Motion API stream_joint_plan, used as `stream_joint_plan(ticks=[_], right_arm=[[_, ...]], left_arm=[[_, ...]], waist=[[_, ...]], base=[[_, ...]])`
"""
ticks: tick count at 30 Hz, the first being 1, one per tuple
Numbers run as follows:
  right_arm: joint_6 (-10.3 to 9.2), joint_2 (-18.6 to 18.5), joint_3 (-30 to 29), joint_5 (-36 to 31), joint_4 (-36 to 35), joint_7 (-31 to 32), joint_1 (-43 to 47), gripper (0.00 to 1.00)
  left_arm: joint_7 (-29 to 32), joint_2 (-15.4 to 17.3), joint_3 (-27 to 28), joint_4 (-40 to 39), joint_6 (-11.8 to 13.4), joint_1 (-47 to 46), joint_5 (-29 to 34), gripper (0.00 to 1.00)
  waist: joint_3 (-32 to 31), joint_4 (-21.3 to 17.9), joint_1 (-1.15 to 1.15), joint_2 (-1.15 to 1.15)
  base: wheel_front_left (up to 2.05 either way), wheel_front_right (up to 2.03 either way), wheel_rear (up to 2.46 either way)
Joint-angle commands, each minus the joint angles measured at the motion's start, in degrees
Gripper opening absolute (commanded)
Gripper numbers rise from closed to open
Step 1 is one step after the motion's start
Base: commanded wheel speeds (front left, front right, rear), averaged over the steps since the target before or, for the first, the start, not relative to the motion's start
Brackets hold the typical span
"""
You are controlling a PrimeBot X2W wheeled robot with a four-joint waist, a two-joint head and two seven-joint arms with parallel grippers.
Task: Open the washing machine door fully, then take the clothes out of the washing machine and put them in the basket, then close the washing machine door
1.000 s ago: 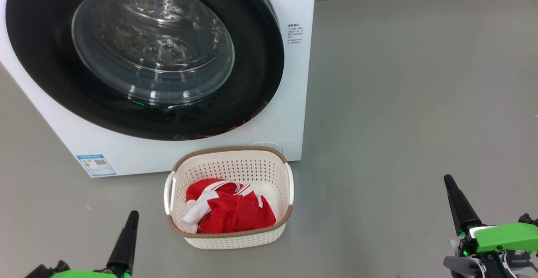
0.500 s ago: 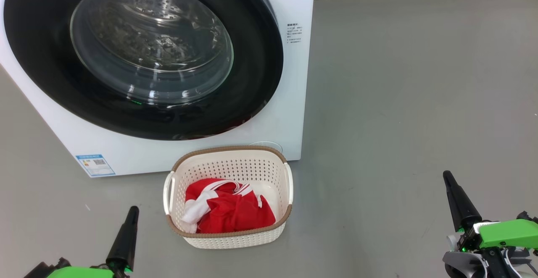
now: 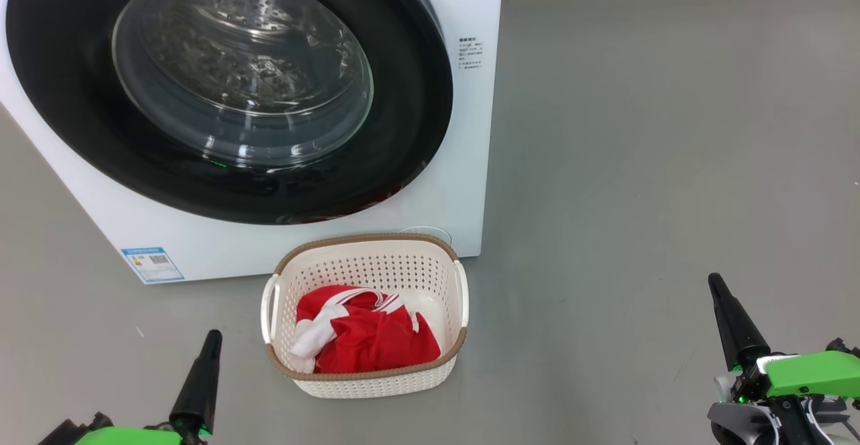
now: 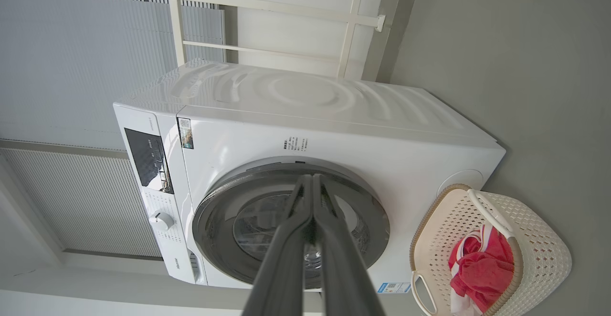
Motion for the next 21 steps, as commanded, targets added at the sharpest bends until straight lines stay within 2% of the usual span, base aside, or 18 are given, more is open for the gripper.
stream_joint_plan(ticks=[1,21], right_arm=[[0.03,-0.8,1.3,0.3,-1.4,0.3,-2.5,0.00],[0.03,-0.8,1.3,0.3,-1.4,0.3,-2.5,0.00]], left_arm=[[0.4,0.7,2.0,-1.2,-0.4,-2.2,-0.4,0.00],[0.4,0.6,2.0,-1.2,-0.4,-2.3,-0.4,0.00]], waist=[[0.0,0.0,0.00,0.00],[0.0,0.0,0.00,0.00]], base=[[0.00,0.00,0.00],[0.00,0.00,0.00]])
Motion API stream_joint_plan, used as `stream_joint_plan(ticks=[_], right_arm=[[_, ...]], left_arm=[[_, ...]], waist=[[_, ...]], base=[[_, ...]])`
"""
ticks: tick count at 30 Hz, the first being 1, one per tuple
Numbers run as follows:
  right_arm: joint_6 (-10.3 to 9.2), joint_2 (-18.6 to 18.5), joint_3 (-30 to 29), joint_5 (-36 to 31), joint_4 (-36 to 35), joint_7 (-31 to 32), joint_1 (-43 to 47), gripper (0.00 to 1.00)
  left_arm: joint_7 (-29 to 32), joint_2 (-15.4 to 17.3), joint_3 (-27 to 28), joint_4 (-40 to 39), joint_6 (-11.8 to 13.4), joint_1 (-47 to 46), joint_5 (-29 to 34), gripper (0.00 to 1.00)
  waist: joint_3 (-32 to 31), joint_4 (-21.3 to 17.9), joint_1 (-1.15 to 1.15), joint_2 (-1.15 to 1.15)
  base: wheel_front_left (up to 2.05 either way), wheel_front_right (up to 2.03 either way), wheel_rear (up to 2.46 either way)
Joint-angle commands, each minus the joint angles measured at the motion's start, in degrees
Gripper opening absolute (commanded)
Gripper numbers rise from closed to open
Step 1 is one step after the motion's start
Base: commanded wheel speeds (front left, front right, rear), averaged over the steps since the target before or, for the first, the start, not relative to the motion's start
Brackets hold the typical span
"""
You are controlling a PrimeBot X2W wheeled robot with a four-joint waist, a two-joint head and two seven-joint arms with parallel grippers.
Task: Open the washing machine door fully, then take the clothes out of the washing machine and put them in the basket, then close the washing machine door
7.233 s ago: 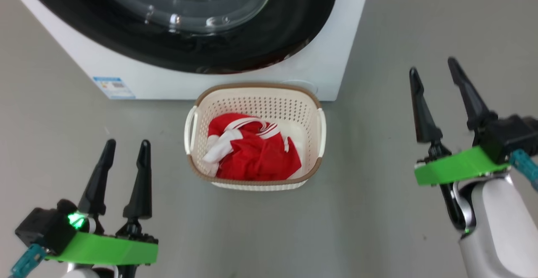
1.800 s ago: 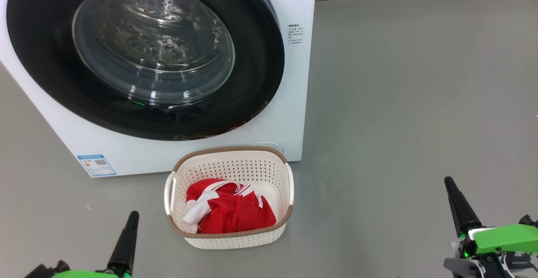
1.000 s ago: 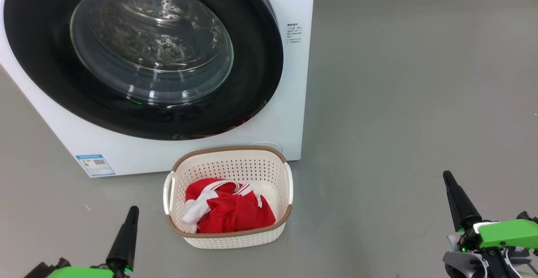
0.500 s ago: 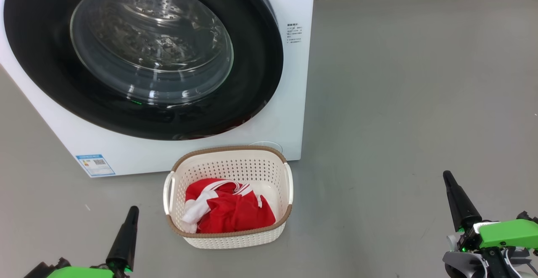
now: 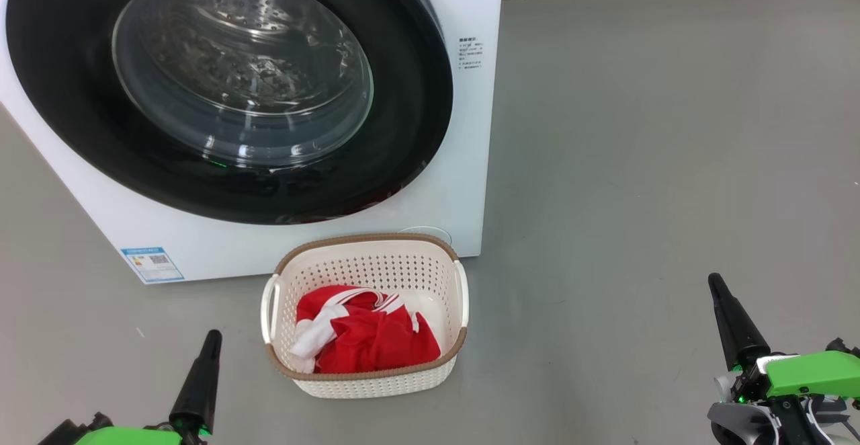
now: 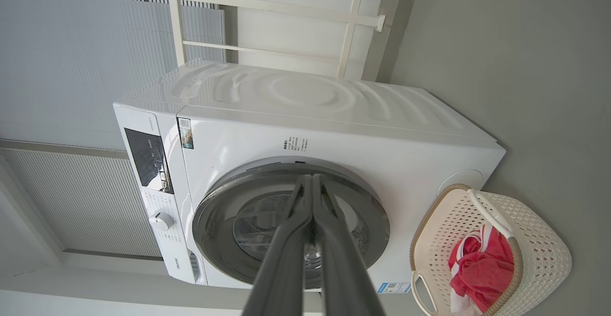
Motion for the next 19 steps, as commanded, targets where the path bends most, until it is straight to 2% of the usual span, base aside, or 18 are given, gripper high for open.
stream_joint_plan(ticks=[1,19], right_arm=[[0.03,-0.8,1.3,0.3,-1.4,0.3,-2.5,0.00],[0.03,-0.8,1.3,0.3,-1.4,0.3,-2.5,0.00]], left_arm=[[0.4,0.6,2.0,-1.2,-0.4,-2.3,-0.4,0.00],[0.4,0.6,2.0,-1.2,-0.4,-2.3,-0.4,0.00]], waist=[[0.0,0.0,0.00,0.00],[0.0,0.0,0.00,0.00]], base=[[0.00,0.00,0.00],[0.00,0.00,0.00]])
